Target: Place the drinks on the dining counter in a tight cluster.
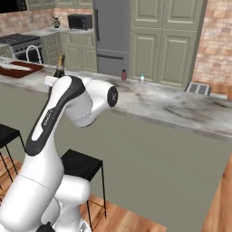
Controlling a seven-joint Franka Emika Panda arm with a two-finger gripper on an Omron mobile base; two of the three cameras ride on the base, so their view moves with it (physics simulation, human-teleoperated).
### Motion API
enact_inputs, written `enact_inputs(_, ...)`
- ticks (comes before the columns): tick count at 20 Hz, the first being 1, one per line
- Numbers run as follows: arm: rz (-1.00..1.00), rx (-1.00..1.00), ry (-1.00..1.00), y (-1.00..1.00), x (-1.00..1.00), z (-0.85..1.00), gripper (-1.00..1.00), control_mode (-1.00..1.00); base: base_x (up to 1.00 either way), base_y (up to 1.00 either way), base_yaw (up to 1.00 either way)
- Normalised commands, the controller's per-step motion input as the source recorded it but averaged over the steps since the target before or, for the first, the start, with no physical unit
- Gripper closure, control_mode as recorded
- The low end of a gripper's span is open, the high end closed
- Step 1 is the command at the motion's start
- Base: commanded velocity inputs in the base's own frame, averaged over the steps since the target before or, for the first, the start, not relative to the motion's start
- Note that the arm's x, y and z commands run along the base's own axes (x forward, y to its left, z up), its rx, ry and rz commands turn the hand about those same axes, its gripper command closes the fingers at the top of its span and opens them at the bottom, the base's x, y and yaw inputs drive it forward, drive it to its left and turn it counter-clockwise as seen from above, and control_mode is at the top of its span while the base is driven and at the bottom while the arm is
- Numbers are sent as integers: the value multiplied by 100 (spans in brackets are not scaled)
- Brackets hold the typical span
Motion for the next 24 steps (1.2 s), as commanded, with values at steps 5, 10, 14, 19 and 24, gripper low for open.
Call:
enact_inputs(5, 0, -1, -6, 0, 2, 9, 100, -100, 0, 0, 0)
enact_inputs(10, 0, -1, -13, 0, 0, -8, 100, -100, 0, 0, 0)
enact_inputs(14, 0, -3, -23, 0, 0, -2, 100, -100, 0, 0, 0)
enact_inputs(19, 0, -4, -6, 0, 0, 20, 100, -100, 0, 0, 0)
enact_inputs(24, 0, -8, 8, 1, 11, 12, 100, -100, 0, 0, 0)
